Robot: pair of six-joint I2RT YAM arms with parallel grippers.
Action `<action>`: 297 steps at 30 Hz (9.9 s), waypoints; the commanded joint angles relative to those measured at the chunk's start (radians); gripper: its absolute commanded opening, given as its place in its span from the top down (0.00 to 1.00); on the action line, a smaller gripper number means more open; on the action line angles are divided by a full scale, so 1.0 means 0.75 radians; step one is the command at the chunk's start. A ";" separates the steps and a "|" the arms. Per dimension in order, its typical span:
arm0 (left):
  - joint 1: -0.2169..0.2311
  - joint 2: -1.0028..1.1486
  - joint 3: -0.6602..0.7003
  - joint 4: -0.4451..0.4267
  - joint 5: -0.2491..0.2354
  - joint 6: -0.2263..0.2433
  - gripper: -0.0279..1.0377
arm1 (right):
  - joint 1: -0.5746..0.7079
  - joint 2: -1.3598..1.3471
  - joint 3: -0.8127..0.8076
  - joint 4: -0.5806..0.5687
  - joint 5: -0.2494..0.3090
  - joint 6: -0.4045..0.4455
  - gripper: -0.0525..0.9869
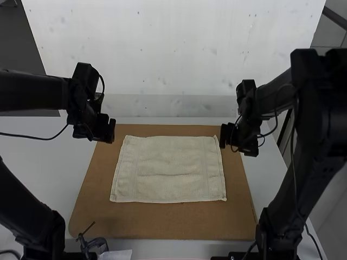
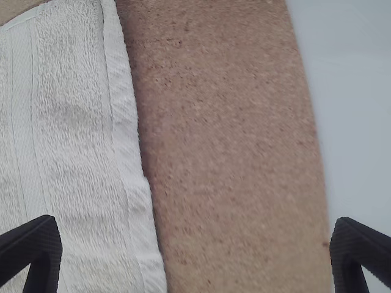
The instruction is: Fold the towel.
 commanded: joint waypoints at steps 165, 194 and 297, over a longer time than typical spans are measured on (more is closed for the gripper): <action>-0.219 0.380 0.010 0.202 0.030 -0.343 0.96 | 0.233 0.097 -0.042 0.377 0.226 -0.083 0.94; -0.100 0.376 0.117 0.114 0.165 -0.312 0.04 | 0.116 0.120 -0.032 0.271 0.080 -0.003 0.38; 0.031 0.024 -0.164 0.151 0.235 -0.284 0.04 | 0.834 0.670 0.913 -0.431 0.297 0.335 0.93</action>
